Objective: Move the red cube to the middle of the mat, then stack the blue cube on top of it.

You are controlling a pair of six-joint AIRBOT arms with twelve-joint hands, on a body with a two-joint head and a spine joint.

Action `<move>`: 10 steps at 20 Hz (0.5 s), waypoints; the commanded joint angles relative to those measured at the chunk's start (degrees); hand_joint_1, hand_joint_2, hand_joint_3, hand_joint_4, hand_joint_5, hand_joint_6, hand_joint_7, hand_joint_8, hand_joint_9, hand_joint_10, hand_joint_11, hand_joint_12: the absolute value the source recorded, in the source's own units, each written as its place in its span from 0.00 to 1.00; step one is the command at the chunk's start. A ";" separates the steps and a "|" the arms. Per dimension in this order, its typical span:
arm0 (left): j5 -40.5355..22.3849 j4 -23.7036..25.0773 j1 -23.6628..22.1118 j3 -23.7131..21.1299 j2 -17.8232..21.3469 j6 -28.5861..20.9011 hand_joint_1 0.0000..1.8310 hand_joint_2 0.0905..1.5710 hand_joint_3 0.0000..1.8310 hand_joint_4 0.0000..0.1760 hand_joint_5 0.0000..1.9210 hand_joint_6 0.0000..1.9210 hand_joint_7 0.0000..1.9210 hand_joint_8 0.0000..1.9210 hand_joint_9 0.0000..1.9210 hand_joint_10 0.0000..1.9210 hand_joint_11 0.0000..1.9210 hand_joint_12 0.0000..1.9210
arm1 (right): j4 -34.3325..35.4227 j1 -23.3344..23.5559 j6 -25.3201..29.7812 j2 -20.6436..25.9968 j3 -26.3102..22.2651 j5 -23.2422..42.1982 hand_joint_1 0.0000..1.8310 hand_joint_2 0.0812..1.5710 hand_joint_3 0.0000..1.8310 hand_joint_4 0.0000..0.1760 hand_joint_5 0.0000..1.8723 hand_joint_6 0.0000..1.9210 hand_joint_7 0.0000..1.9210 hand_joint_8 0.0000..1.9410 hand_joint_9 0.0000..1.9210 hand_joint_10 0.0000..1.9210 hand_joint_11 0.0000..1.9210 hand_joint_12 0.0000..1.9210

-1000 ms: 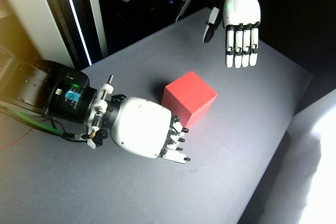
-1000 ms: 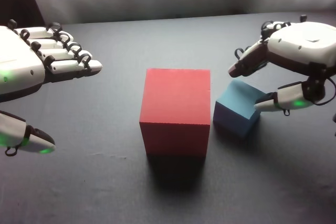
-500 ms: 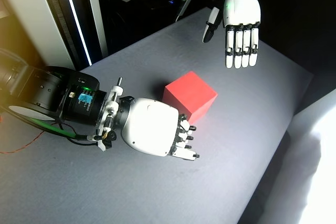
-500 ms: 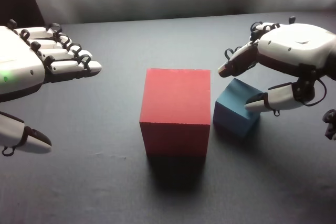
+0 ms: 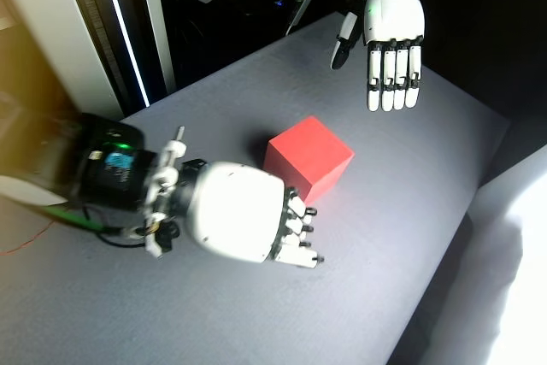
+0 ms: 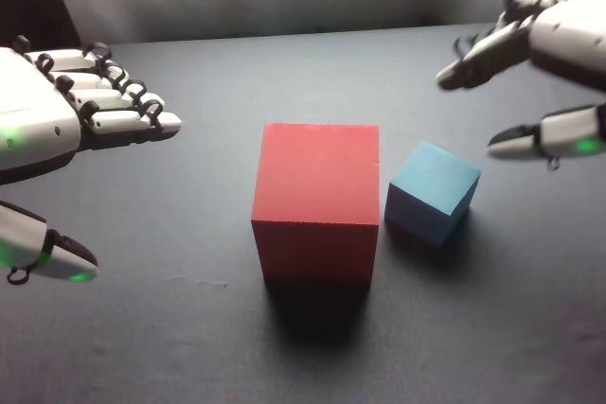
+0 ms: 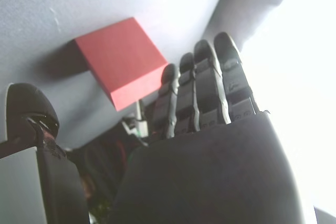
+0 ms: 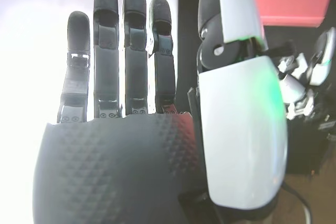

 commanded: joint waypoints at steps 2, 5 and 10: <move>-3.29 -1.49 -0.59 0.18 0.84 0.26 0.32 0.63 0.00 0.00 0.04 0.00 0.05 0.00 0.06 0.00 0.00 0.14 | -1.12 1.56 2.41 2.01 0.18 7.48 0.60 0.63 0.00 0.00 0.38 0.00 0.42 0.00 0.38 0.00 0.03 0.65; -3.29 -1.51 -0.62 0.16 0.85 0.26 0.32 0.62 0.00 0.00 0.04 0.00 0.05 0.00 0.06 0.00 0.00 0.12 | -11.05 2.73 17.39 5.77 0.18 7.21 0.59 0.63 0.00 0.00 0.37 0.00 0.41 0.00 0.38 0.00 0.02 0.65; -3.44 -1.62 -0.64 -0.03 0.89 0.25 0.32 0.62 0.00 0.00 0.05 0.00 0.06 0.00 0.07 0.00 0.00 0.14 | -23.89 1.49 40.06 9.61 1.49 10.23 0.57 0.59 0.00 0.00 0.32 0.00 0.34 0.00 0.32 0.00 0.00 0.63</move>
